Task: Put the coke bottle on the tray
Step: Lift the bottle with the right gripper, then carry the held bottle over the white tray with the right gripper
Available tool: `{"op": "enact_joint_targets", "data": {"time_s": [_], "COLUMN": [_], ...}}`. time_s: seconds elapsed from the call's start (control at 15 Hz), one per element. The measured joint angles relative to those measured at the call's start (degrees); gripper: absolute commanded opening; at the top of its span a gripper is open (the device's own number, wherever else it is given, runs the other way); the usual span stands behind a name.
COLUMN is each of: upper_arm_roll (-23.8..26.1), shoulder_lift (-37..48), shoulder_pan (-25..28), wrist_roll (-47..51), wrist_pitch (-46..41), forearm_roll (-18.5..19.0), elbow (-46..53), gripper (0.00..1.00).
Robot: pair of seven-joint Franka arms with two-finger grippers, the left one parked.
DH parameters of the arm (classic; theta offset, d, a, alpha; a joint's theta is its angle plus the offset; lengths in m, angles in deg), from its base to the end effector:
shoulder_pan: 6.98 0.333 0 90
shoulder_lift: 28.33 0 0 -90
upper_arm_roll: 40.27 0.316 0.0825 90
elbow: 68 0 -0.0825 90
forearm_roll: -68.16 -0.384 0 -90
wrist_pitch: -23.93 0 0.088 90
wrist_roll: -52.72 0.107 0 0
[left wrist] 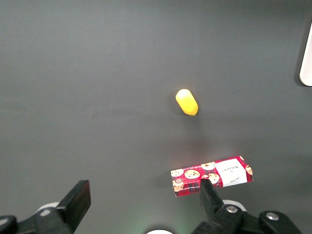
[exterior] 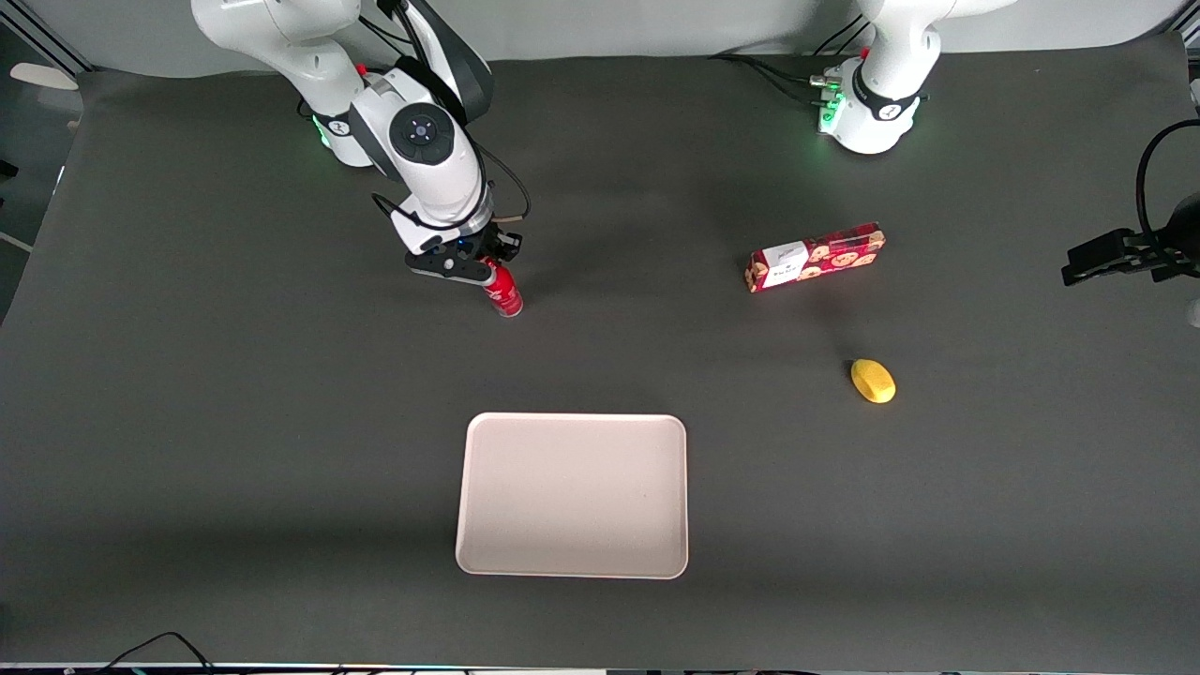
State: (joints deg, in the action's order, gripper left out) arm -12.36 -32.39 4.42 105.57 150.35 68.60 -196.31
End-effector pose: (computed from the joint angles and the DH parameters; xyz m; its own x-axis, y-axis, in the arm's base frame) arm 0.4032 0.3291 0.3333 0.9698 -0.2304 -0.0794 -0.2262 -0.9723 0.0594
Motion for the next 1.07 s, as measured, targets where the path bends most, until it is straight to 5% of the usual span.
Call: {"op": "enact_joint_targets", "data": {"time_s": [0.27,0.73,1.07], "upper_arm_roll": [-0.5,-9.1,-10.5], "shoulder_lift": [0.4,0.8,-6.5], "shoulder_pan": [-0.5,-1.3,-1.6], "wrist_roll": [-1.2,-14.6,-16.4], "wrist_pitch": [-8.7,-36.5,-45.6], "forearm_roll": [0.8,0.8,0.8], "elbow": [6.7,34.8,52.6], "gripper": [0.00,0.00,0.00]}}
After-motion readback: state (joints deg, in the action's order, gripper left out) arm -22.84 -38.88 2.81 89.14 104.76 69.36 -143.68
